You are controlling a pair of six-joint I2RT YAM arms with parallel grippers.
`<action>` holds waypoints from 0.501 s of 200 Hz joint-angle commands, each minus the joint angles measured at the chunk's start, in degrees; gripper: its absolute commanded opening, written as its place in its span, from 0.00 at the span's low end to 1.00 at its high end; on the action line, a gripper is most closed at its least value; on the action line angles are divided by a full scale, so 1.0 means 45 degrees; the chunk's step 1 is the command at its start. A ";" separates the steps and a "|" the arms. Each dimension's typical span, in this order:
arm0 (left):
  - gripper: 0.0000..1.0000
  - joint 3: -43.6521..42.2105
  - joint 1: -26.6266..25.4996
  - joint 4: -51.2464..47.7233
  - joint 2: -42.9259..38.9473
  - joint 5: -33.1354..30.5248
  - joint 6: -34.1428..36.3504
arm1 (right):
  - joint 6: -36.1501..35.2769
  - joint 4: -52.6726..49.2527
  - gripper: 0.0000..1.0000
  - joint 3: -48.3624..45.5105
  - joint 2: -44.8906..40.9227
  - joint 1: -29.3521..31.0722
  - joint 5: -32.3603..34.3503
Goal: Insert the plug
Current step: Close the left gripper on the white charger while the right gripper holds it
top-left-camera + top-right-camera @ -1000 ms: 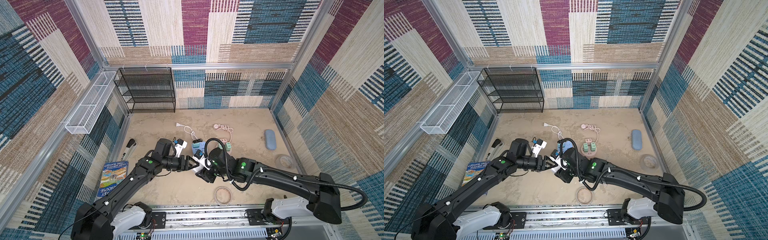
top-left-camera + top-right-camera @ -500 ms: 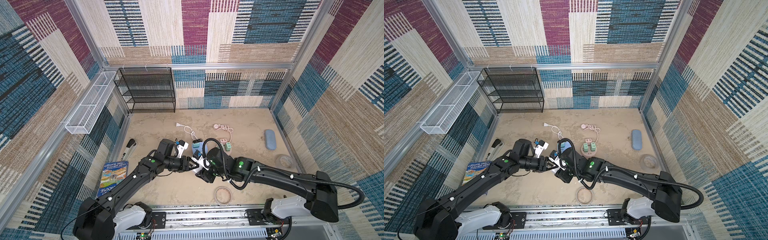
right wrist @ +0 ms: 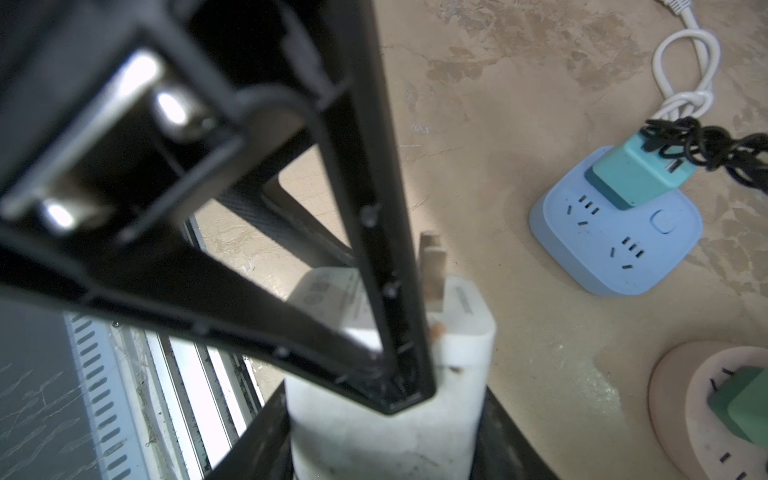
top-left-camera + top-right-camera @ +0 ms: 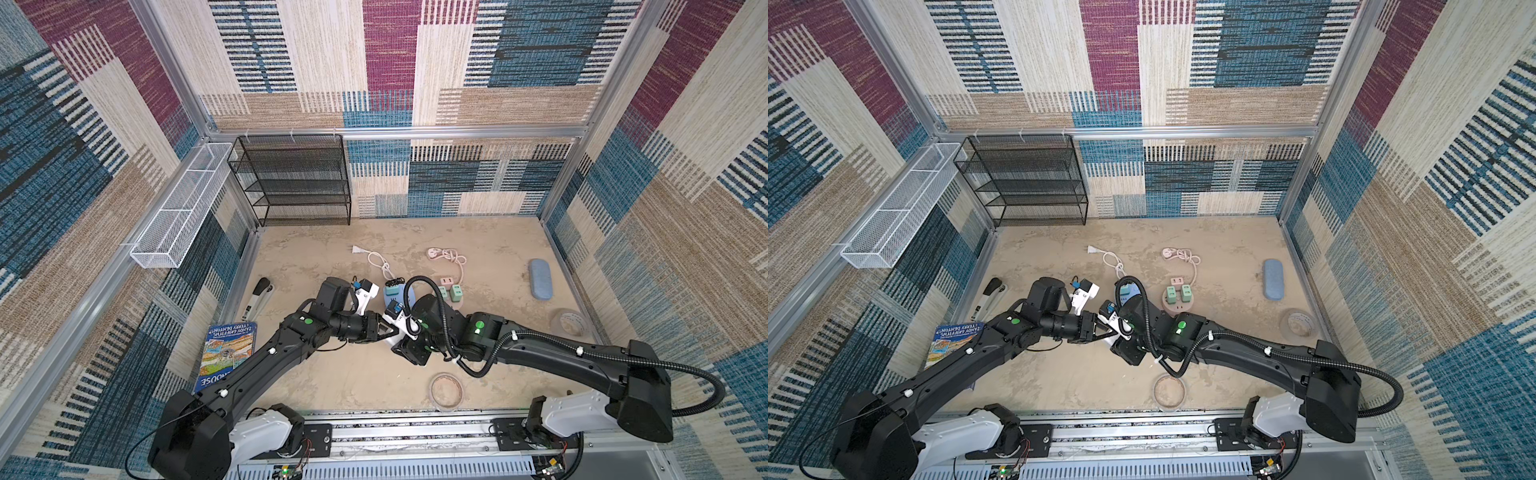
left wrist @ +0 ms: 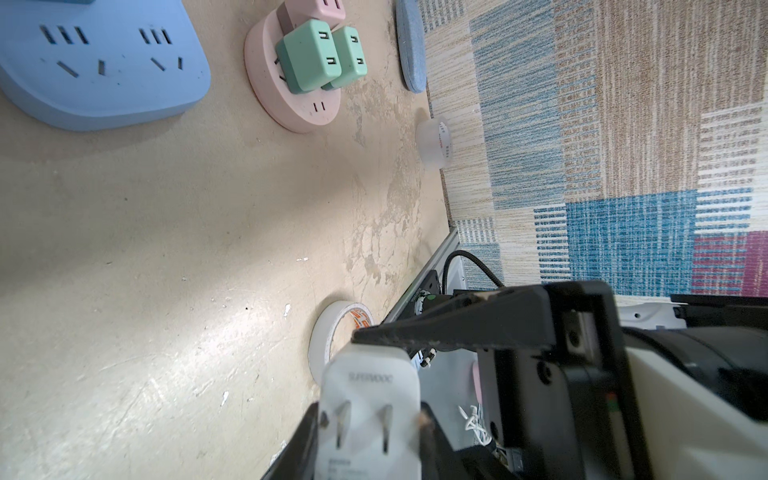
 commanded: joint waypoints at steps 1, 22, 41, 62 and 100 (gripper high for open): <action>0.00 -0.0004 -0.0033 0.0296 0.0030 -0.0088 -0.0265 | -0.0142 0.0811 0.10 0.0199 0.0069 0.0024 0.0138; 0.00 0.0010 -0.0033 0.0460 0.0086 -0.0179 -0.0265 | -0.0134 0.1025 0.25 0.0126 0.0129 0.0029 0.0140; 0.00 -0.0068 -0.0018 0.0673 0.0085 -0.0530 -0.0379 | -0.0056 0.1120 0.47 0.0048 0.0161 0.0018 0.0187; 0.00 -0.0328 0.0045 0.1471 0.0017 -0.0842 -0.0777 | 0.0086 0.1269 0.60 -0.0197 -0.0056 -0.0001 0.0219; 0.00 -0.0245 0.0230 0.1905 0.0072 -0.1261 -0.0955 | 0.0929 0.1812 0.75 -0.0576 -0.1108 -0.0180 0.0292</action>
